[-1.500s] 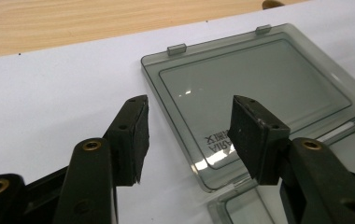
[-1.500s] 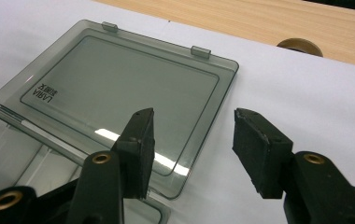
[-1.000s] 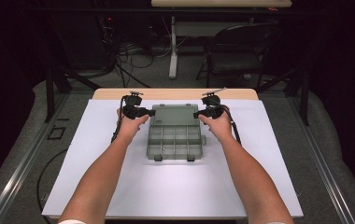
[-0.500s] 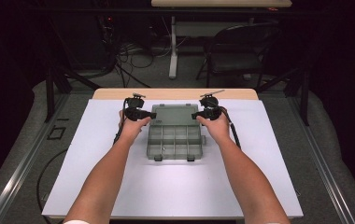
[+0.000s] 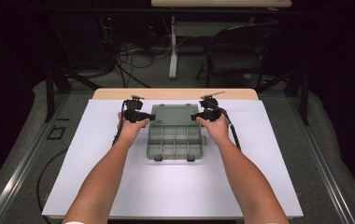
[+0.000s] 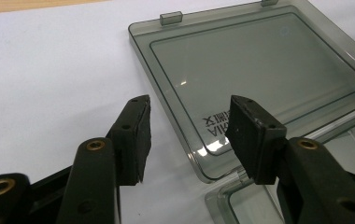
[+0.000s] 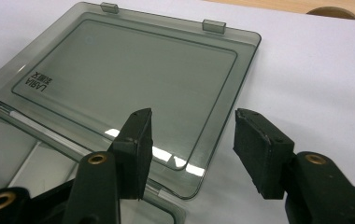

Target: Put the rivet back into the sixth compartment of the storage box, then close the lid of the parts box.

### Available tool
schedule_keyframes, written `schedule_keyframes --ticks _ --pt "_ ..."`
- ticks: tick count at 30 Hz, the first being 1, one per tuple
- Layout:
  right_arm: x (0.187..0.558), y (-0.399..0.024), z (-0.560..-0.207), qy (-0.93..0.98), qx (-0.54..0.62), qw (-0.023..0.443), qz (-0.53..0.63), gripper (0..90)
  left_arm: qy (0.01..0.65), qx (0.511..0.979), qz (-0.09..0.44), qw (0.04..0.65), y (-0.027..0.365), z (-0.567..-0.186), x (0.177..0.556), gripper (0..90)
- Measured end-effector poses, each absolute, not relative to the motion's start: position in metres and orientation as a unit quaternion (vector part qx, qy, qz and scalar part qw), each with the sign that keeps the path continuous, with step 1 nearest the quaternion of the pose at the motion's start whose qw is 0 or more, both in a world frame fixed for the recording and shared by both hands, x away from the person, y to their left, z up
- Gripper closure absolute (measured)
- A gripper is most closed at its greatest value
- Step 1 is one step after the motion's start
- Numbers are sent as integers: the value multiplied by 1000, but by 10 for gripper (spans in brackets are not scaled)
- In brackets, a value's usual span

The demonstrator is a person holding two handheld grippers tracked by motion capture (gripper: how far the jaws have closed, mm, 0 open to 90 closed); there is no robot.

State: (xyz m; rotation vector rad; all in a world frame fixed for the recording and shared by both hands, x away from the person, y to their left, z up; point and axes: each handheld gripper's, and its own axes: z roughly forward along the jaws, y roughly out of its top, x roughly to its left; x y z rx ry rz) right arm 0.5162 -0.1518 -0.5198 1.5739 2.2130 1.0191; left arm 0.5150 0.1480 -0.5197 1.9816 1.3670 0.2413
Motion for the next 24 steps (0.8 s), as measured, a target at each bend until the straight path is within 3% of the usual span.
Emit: schedule_keyframes --ticks 12,24 --pt "516 -152 -523 758 538 102 354 467 536 759 71 363 153 -521 506 546" --pt "518 -151 -526 755 546 88 352 466 522 770 53 363 151 -517 488 693"
